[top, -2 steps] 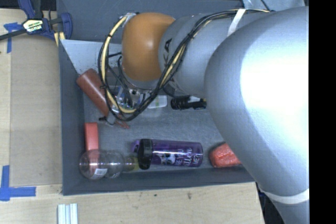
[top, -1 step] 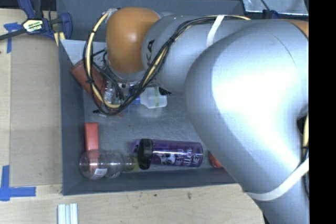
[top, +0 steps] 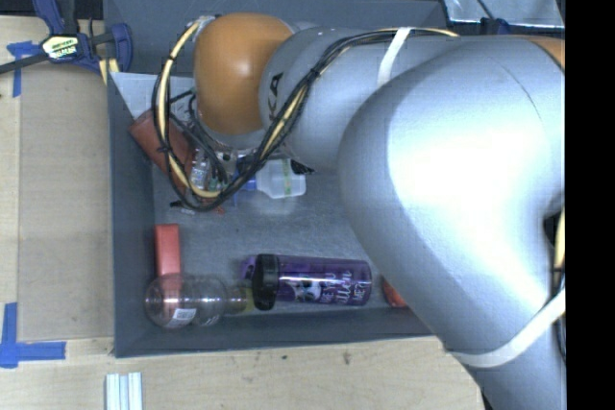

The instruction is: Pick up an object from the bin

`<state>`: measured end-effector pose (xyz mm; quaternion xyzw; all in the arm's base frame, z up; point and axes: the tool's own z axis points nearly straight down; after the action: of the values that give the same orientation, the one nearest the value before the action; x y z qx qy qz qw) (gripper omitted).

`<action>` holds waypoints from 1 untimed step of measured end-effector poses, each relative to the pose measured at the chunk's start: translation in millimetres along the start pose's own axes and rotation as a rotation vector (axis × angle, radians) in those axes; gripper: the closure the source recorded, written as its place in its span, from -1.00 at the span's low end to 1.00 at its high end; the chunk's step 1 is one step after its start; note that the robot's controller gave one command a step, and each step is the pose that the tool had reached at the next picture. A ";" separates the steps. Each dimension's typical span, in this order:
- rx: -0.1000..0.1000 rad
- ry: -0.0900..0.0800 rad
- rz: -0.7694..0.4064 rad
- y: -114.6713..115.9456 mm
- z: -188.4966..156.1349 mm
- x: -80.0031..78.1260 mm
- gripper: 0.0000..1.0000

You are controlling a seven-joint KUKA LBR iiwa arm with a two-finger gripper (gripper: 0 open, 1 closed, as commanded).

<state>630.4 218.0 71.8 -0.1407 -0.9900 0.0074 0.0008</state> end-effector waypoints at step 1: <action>-0.010 -0.001 0.003 -3.1 -5.6 -2.4 1.00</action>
Offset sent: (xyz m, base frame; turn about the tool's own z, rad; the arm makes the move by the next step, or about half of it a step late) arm -0.0001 0.0000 0.0829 0.0000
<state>631.9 214.4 77.4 -0.1424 -0.9898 0.0023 -0.0006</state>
